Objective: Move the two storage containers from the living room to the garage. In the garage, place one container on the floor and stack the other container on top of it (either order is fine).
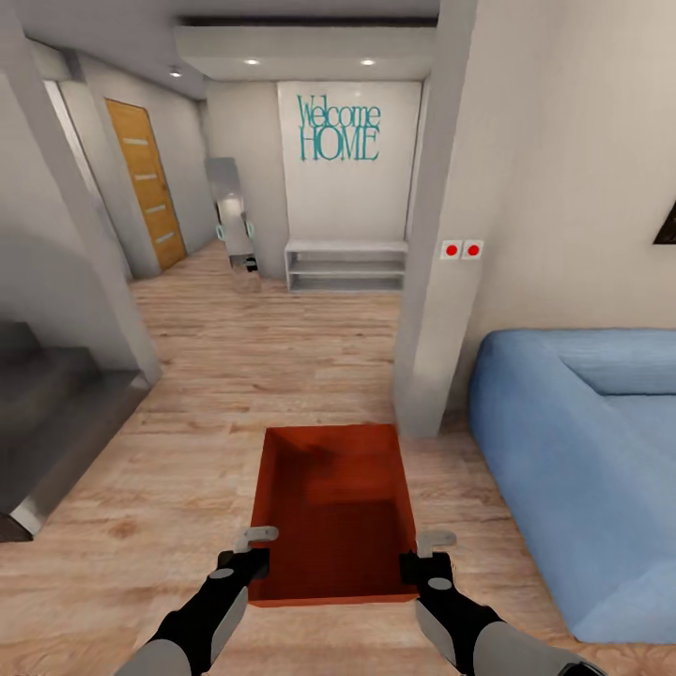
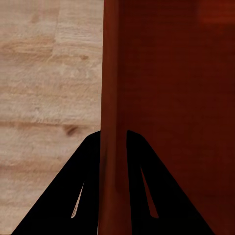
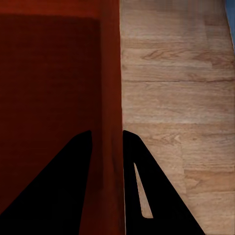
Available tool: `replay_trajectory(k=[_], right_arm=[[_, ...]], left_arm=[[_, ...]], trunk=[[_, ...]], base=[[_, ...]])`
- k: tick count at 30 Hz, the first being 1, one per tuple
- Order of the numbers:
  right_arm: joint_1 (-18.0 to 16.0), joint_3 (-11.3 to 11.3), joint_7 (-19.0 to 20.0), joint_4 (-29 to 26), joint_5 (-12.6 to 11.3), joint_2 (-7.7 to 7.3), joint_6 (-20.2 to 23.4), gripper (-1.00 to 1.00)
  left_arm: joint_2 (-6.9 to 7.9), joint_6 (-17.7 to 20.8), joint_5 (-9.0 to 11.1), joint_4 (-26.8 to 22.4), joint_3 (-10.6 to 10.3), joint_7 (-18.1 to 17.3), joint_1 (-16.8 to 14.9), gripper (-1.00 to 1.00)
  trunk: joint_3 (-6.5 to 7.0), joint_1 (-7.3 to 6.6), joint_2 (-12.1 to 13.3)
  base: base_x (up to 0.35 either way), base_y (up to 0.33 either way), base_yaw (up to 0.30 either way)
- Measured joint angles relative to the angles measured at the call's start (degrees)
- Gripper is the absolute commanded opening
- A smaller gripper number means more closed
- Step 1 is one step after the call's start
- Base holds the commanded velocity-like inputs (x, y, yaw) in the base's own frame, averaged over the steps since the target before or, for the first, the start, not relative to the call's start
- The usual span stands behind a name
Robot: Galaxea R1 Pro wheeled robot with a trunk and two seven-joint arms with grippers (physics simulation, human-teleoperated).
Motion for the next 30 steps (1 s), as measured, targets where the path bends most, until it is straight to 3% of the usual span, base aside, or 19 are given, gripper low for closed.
replay_trajectory(k=[11, 30], right_arm=[[0.0, 0.0, 0.0, 0.1, 0.0, 0.00, -0.1, -1.00], [0.0, 0.0, 0.0, 0.2, -0.1, 0.03, -0.2, -1.00]], left_arm=[[0.00, 0.0, 0.0, 0.0, 0.0, 0.0, 0.0, -1.00], [-0.01, 0.0, 0.0, 0.0, 0.0, 0.0, 0.0, -1.00]], trunk=[[0.00, 0.00, 0.0], [0.00, 0.00, 0.0]], base=[[0.322, 0.000, 0.237], [0.322, 0.000, 0.006]])
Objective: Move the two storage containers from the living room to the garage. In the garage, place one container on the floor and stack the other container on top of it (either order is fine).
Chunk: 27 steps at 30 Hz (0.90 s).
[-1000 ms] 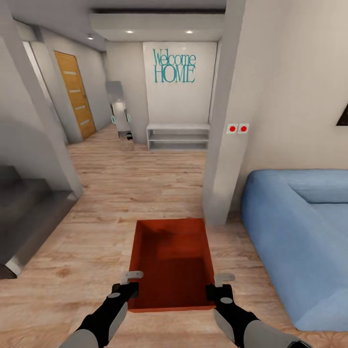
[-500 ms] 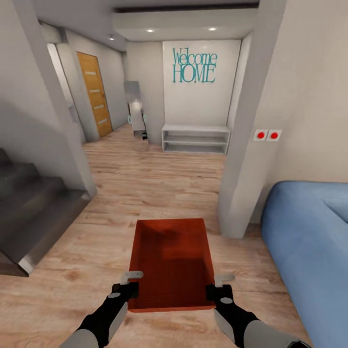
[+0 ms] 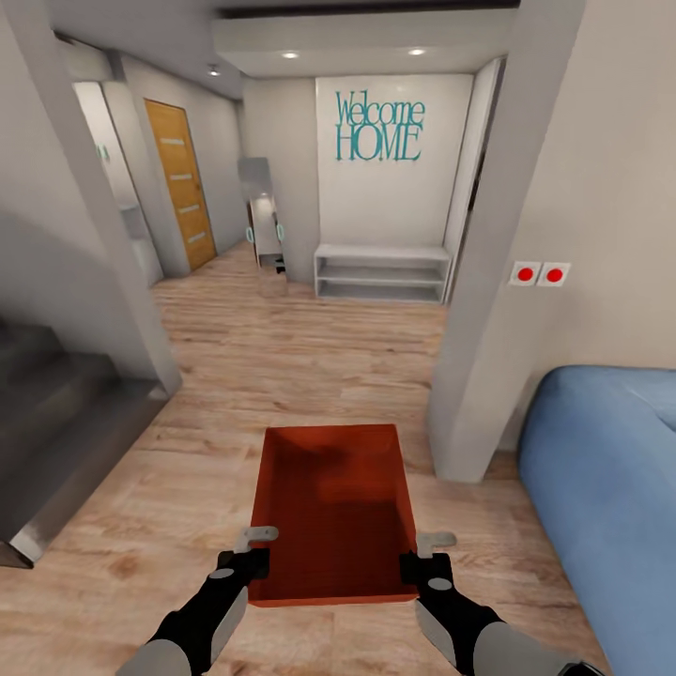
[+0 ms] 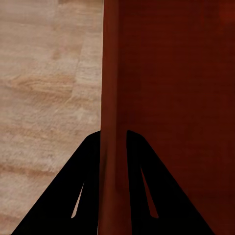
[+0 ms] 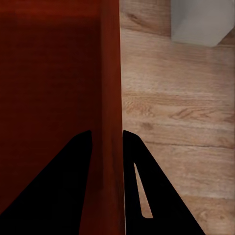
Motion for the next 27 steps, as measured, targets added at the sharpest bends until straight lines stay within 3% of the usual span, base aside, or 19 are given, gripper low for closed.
replay_trajectory(k=[27], right_arm=[[0.0, 0.0, 0.0, 0.0, 0.0, -0.01, 0.0, -1.00]], left_arm=[[0.00, 0.0, 0.0, 0.0, 0.0, 0.0, 0.0, -1.00]], trunk=[[0.00, 0.00, 0.0]], base=[[0.322, 0.000, 0.000]])
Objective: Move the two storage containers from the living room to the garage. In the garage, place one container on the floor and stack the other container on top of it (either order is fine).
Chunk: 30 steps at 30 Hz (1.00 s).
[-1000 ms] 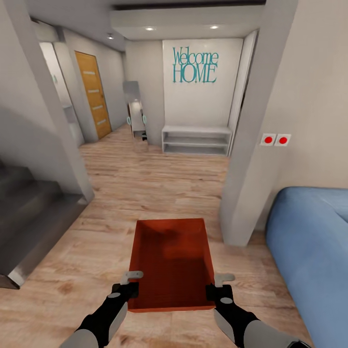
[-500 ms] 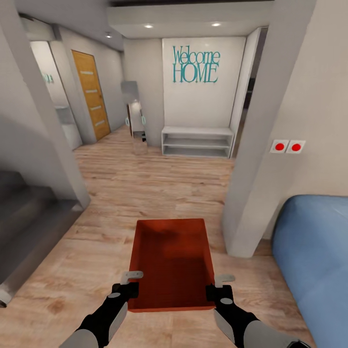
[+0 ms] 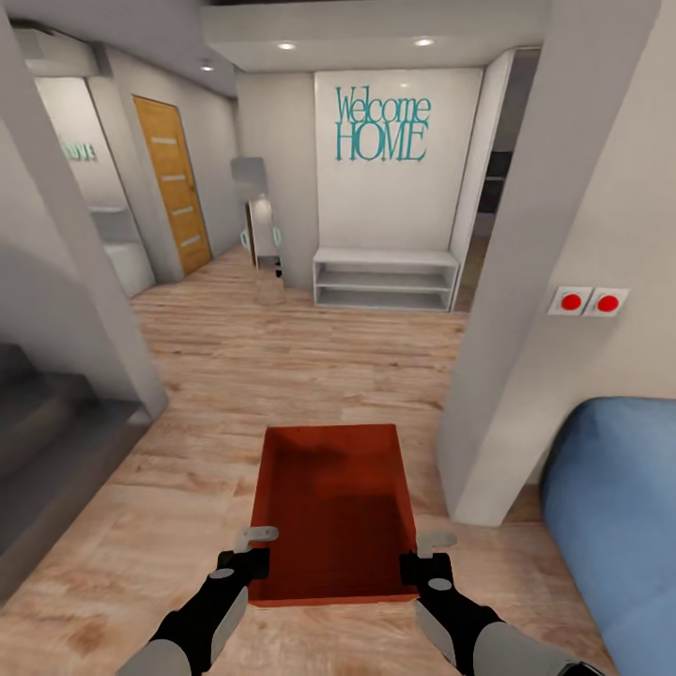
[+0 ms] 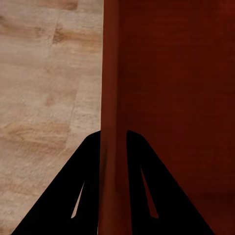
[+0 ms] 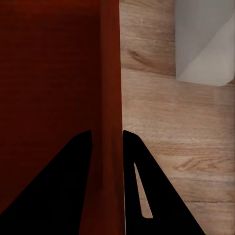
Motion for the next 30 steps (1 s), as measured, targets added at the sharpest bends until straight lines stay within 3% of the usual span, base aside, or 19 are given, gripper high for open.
replay_trajectory(k=[12, 30], right_arm=[[0.0, -0.1, 0.1, 0.3, 0.0, 0.07, -0.3, -1.00], [0.0, -0.1, 0.1, 0.3, -0.1, 0.07, -0.3, -1.00]], left_arm=[[0.00, 0.0, -0.1, 0.0, -0.1, 0.0, 0.0, -1.00], [0.01, 0.0, 0.0, 0.0, 0.0, 0.0, 0.0, -1.00]], trunk=[[0.00, 0.00, 0.0], [0.00, 0.00, 0.0]], base=[[0.322, 0.000, 0.009], [0.322, 0.000, 0.262]])
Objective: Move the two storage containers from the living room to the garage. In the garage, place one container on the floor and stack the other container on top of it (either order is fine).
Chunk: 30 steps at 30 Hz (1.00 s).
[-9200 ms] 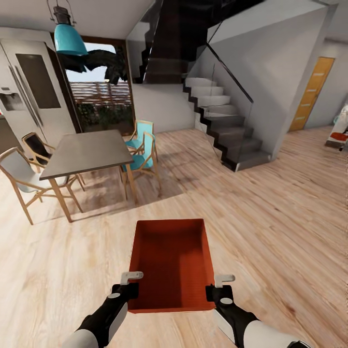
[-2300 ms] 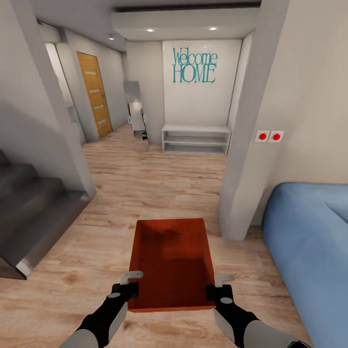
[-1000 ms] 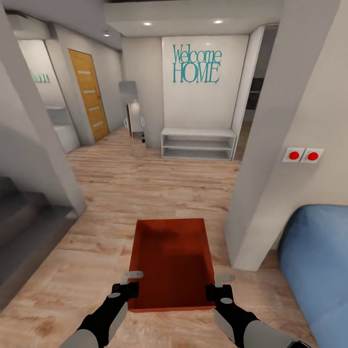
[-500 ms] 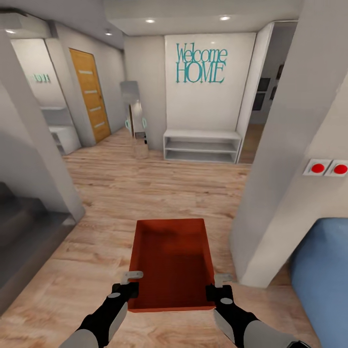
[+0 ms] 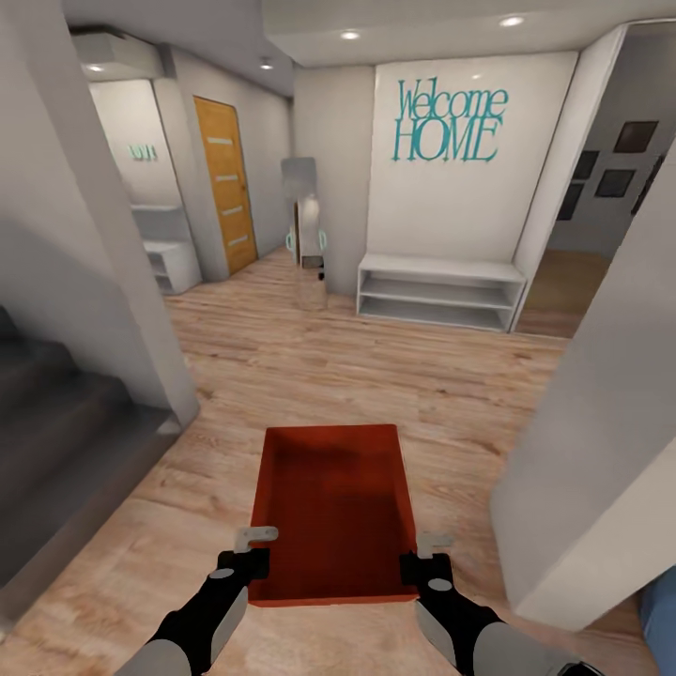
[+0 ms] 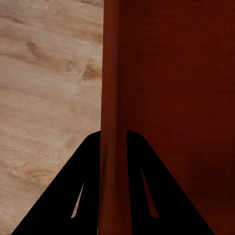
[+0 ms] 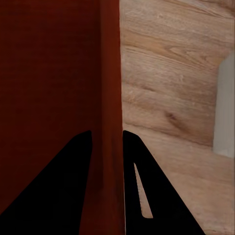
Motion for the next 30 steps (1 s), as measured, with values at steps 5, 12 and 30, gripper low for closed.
replay_trajectory(k=[5, 12, 30], right_arm=[[0.0, 0.0, 0.0, 0.0, 0.0, -0.01, 0.0, -1.00], [0.0, 0.0, 0.0, 0.0, 0.0, -0.02, 0.0, -1.00], [0.0, 0.0, 0.0, -0.1, 0.0, -0.03, 0.1, -1.00]], left_arm=[[0.00, 0.0, 0.0, 0.0, 0.0, 0.0, 0.0, -1.00], [-0.01, 0.0, 0.0, 0.0, 0.0, 0.0, 0.0, -1.00], [-0.01, 0.0, 0.0, 0.0, 0.0, 0.0, 0.0, -1.00]], trunk=[[0.00, 0.00, 0.0], [0.00, 0.00, 0.0], [0.00, 0.00, 0.0]], base=[[0.322, 0.000, 0.276], [0.322, 0.000, 0.116], [0.322, 0.000, 0.001]])
